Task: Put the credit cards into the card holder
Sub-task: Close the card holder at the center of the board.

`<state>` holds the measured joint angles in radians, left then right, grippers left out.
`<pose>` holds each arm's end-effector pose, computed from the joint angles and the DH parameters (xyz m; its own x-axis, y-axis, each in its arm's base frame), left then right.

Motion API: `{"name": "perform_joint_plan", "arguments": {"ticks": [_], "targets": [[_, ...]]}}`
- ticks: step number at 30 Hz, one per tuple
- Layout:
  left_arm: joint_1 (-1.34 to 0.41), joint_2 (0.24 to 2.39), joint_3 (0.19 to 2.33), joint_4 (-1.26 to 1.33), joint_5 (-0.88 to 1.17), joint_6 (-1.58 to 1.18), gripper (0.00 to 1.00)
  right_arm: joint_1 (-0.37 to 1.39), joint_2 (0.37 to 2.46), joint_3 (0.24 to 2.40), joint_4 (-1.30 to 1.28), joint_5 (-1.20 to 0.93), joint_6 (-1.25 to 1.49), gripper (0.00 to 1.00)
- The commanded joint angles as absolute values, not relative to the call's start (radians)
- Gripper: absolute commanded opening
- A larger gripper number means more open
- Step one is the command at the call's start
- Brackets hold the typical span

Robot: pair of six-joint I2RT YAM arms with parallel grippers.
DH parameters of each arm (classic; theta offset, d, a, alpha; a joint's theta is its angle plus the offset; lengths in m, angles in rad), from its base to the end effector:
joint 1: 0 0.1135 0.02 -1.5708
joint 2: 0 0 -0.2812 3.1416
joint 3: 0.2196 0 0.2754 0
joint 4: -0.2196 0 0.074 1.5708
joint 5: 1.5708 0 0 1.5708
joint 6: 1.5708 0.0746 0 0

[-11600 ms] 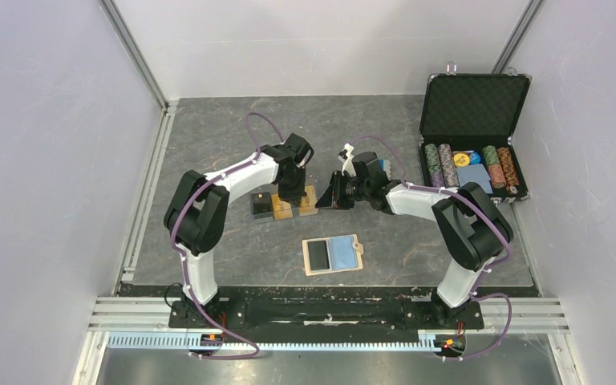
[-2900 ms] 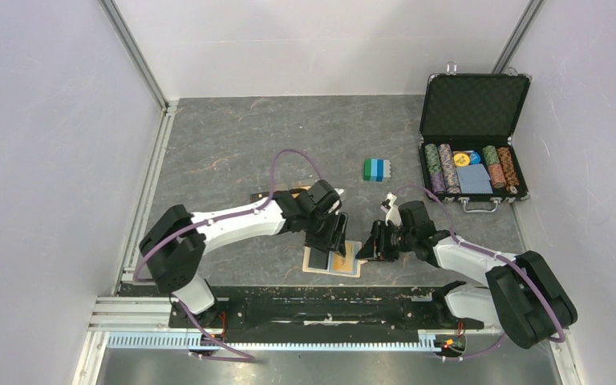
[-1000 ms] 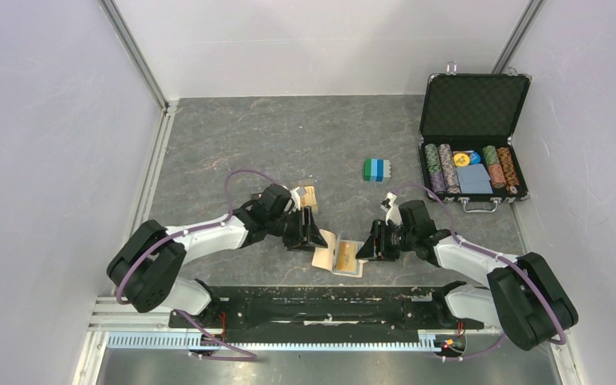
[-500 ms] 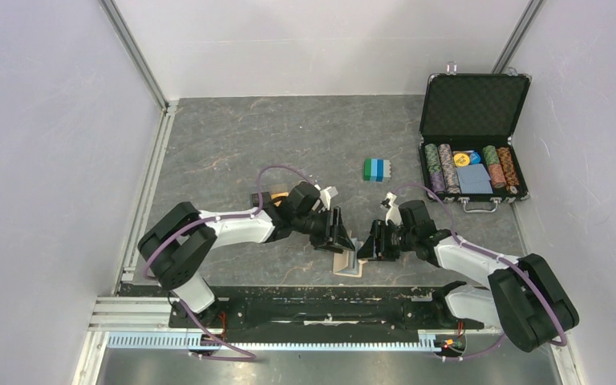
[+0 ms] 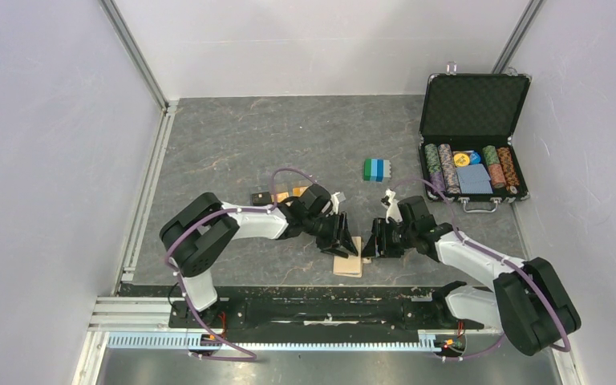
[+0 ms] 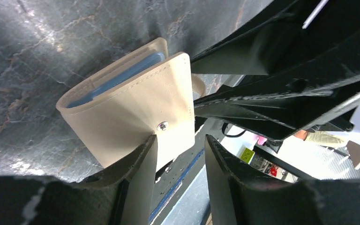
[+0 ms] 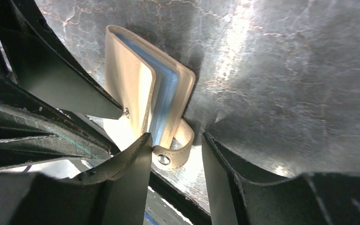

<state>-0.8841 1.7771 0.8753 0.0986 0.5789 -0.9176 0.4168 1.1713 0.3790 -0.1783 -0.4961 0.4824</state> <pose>0.2132 -0.3245 0.1169 -0.9826 0.1501 -0.1094 0.1775 0.5859 -0.7907 0.1876 0.1219 0.1081 -0.9477 0.0266 -0.3181 -0.1831 0.7710 0.6100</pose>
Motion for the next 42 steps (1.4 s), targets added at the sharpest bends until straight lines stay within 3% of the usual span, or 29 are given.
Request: {"name": "perform_joint_plan", "arguments": {"ticks": [1, 8, 13, 15, 21, 31, 35, 39, 42], "targets": [[-0.890, 1.805, 0.934, 0.019, 0.555, -0.891, 0.47, 0.417, 1.145, 0.427, -0.319, -0.348, 0.386, 0.47], [-0.891, 1.853, 0.968, -0.072, 0.534, -0.856, 0.35, 0.417, 1.106, 0.452, -0.300, -0.390, 0.393, 0.53], [-0.900, 1.878, 1.004, -0.140, 0.509, -0.817, 0.08, 0.414, 1.132, 0.445, -0.203, -0.510, 0.427, 0.54], [-0.904, 1.885, 1.019, -0.176, 0.491, -0.800, 0.03, 0.411, 1.156, 0.433, -0.159, -0.553, 0.454, 0.53], [-0.922, 1.915, 1.076, -0.281, 0.445, -0.743, 0.02, 0.394, 1.189, 0.400, -0.016, -0.633, 0.538, 0.51], [-0.931, 1.906, 1.089, -0.286, 0.445, -0.731, 0.03, 0.380, 1.237, 0.403, 0.073, -0.647, 0.542, 0.37], [-0.930, 1.870, 1.070, -0.233, 0.466, -0.754, 0.08, 0.379, 1.298, 0.379, 0.086, -0.593, 0.531, 0.28], [-0.932, 1.829, 1.049, -0.183, 0.482, -0.778, 0.19, 0.379, 1.350, 0.377, 0.080, -0.545, 0.525, 0.18], [-0.931, 1.800, 1.032, -0.147, 0.498, -0.803, 0.27, 0.378, 1.363, 0.384, 0.078, -0.537, 0.523, 0.16]]}}
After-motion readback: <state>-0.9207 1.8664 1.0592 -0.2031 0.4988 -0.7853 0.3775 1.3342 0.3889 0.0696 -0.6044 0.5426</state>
